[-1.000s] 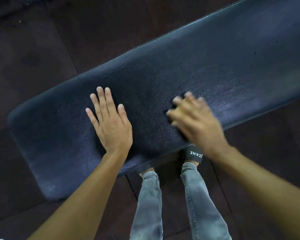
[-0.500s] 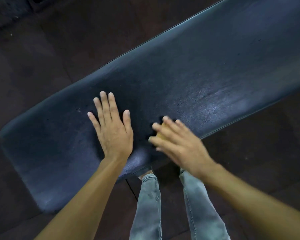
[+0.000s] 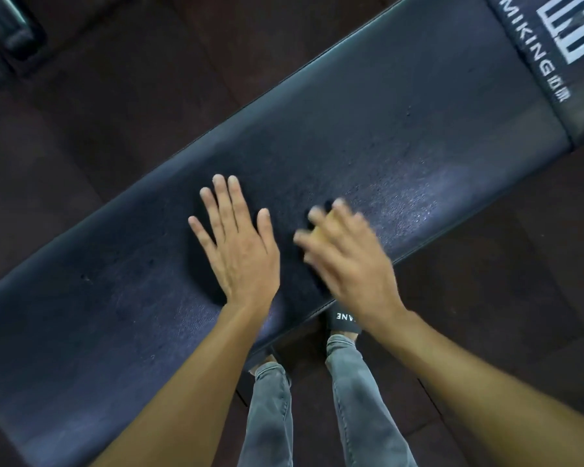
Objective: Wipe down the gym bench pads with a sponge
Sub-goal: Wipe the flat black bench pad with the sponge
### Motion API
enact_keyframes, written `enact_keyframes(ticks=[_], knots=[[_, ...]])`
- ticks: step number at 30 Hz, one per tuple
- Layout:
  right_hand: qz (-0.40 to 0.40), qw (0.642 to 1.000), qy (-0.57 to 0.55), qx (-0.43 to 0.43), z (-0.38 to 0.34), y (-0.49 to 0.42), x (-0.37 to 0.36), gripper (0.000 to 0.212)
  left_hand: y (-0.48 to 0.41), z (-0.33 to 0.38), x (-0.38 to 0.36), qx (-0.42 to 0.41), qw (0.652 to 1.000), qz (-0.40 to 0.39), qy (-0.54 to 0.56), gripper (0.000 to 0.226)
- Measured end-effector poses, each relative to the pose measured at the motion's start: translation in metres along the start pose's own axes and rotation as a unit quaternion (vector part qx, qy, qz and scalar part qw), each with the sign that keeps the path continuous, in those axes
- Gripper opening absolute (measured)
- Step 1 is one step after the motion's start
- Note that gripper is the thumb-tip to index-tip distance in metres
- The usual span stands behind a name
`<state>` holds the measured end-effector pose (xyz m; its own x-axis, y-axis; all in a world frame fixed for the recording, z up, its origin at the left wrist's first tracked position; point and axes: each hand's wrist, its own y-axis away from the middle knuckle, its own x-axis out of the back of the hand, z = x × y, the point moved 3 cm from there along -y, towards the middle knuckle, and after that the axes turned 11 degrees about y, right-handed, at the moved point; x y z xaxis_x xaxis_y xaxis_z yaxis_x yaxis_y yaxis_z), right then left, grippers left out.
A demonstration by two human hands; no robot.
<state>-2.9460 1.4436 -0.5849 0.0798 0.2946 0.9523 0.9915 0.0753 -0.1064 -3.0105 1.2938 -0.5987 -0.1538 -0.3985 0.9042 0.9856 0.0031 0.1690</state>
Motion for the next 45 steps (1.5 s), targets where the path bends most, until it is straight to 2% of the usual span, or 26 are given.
enact_keyframes(ticks=[2, 4, 6, 8, 11, 12, 13, 14, 16, 18, 21, 23, 24, 25, 27, 29, 31, 32, 33, 36, 38, 40, 41, 42, 44, 45], knots=[[-0.044, 0.984, 0.012, 0.171, 0.015, 0.011, 0.006, 0.028, 0.0, 0.0, -0.001, 0.005, 1.0, 0.004, -0.012, 0.06], [-0.055, 0.971, 0.021, 0.233, 0.053, -0.008, 0.011, 0.031, -0.001, 0.001, -0.003, 0.014, 1.0, 0.01, -0.024, 0.06], [-0.018, 0.989, 0.034, 0.143, 0.101, -0.044, 0.016, 0.032, -0.001, 0.0, -0.004, 0.018, 0.999, 0.015, -0.032, 0.06], [0.027, 0.999, 0.036, -0.022, 0.143, -0.081, 0.022, 0.035, 0.0, -0.001, -0.004, 0.014, 0.999, 0.019, -0.029, 0.059], [0.061, 0.957, 0.015, -0.283, 0.159, -0.116, 0.022, 0.039, 0.0, 0.0, -0.004, 0.012, 0.999, 0.027, -0.027, 0.059], [0.068, 0.94, 0.02, -0.335, 0.148, -0.122, 0.019, 0.04, -0.001, 0.0, -0.004, 0.011, 0.999, 0.029, -0.027, 0.059], [0.071, 0.934, 0.028, -0.348, 0.129, -0.125, 0.017, 0.041, 0.0, 0.0, -0.004, 0.012, 0.999, 0.03, -0.026, 0.059], [0.072, 0.944, 0.032, -0.319, 0.104, -0.123, 0.012, 0.04, 0.001, 0.0, -0.004, 0.011, 0.999, 0.031, -0.026, 0.059], [0.047, 0.981, 0.021, -0.187, 0.048, -0.103, -0.001, 0.036, 0.001, -0.001, -0.004, 0.014, 0.999, 0.031, -0.023, 0.06], [0.005, 0.999, 0.007, -0.049, 0.011, -0.073, -0.01, 0.033, 0.001, -0.001, -0.003, 0.019, 0.999, 0.028, -0.017, 0.061], [-0.059, 0.983, 0.007, 0.172, 0.025, -0.059, -0.004, 0.033, 0.001, 0.001, -0.002, 0.022, 0.999, 0.024, -0.017, 0.061], [-0.075, 0.964, 0.023, 0.256, 0.063, -0.075, 0.003, 0.034, 0.0, 0.001, -0.001, 0.025, 0.999, 0.023, -0.018, 0.061], [-0.065, 0.97, 0.028, 0.233, 0.084, -0.09, 0.006, 0.035, 0.0, 0.001, -0.001, 0.025, 0.999, 0.023, -0.02, 0.061], [-0.047, 0.984, 0.033, 0.17, 0.105, -0.108, 0.009, 0.035, 0.0, 0.001, -0.002, 0.025, 0.999, 0.023, -0.023, 0.061], [-0.016, 0.999, 0.033, -0.011, 0.134, -0.138, 0.013, 0.037, 0.0, 0.0, -0.003, 0.021, 0.999, 0.023, -0.027, 0.061], [0.012, 0.981, 0.037, -0.19, 0.135, -0.157, 0.011, 0.04, 0.0, 0.0, -0.004, 0.017, 0.999, 0.024, -0.029, 0.061], [0.021, 0.952, 0.062, -0.299, 0.1, -0.167, 0.002, 0.044, -0.001, -0.001, -0.004, 0.022, 0.999, 0.023, -0.034, 0.061], [0.02, 0.951, 0.072, -0.301, 0.073, -0.167, -0.004, 0.045, -0.001, -0.002, -0.004, 0.025, 0.999, 0.023, -0.038, 0.061], [0.016, 0.963, 0.067, -0.262, 0.043, -0.164, -0.01, 0.045, 0.0, -0.001, -0.004, 0.024, 0.999, 0.024, -0.042, 0.061], [-0.036, 0.999, 0.019, -0.035, -0.029, -0.143, -0.028, 0.041, 0.001, -0.002, -0.004, 0.016, 0.998, 0.021, -0.052, 0.06], [-0.066, 0.992, 0.021, 0.107, -0.029, -0.139, -0.028, 0.039, 0.001, -0.003, -0.004, 0.015, 0.999, 0.019, -0.047, 0.06], [-0.074, 0.977, 0.057, 0.19, 0.008, -0.15, -0.02, 0.038, 0.0, -0.003, -0.004, 0.018, 0.999, 0.013, -0.044, 0.061], [-0.066, 0.98, 0.068, 0.178, 0.034, -0.159, -0.014, 0.038, -0.001, -0.002, -0.003, 0.021, 0.999, 0.011, -0.042, 0.062], [-0.054, 0.988, 0.073, 0.126, 0.065, -0.17, -0.008, 0.039, -0.002, -0.002, -0.003, 0.021, 0.999, 0.01, -0.039, 0.062], [-0.03, 0.996, 0.073, -0.05, 0.126, -0.187, 0.01, 0.042, -0.002, -0.001, -0.002, 0.023, 0.999, 0.008, -0.031, 0.062], [-0.013, 0.986, 0.065, -0.151, 0.149, -0.194, 0.018, 0.042, -0.001, -0.001, -0.001, 0.024, 0.999, 0.007, -0.029, 0.062]])
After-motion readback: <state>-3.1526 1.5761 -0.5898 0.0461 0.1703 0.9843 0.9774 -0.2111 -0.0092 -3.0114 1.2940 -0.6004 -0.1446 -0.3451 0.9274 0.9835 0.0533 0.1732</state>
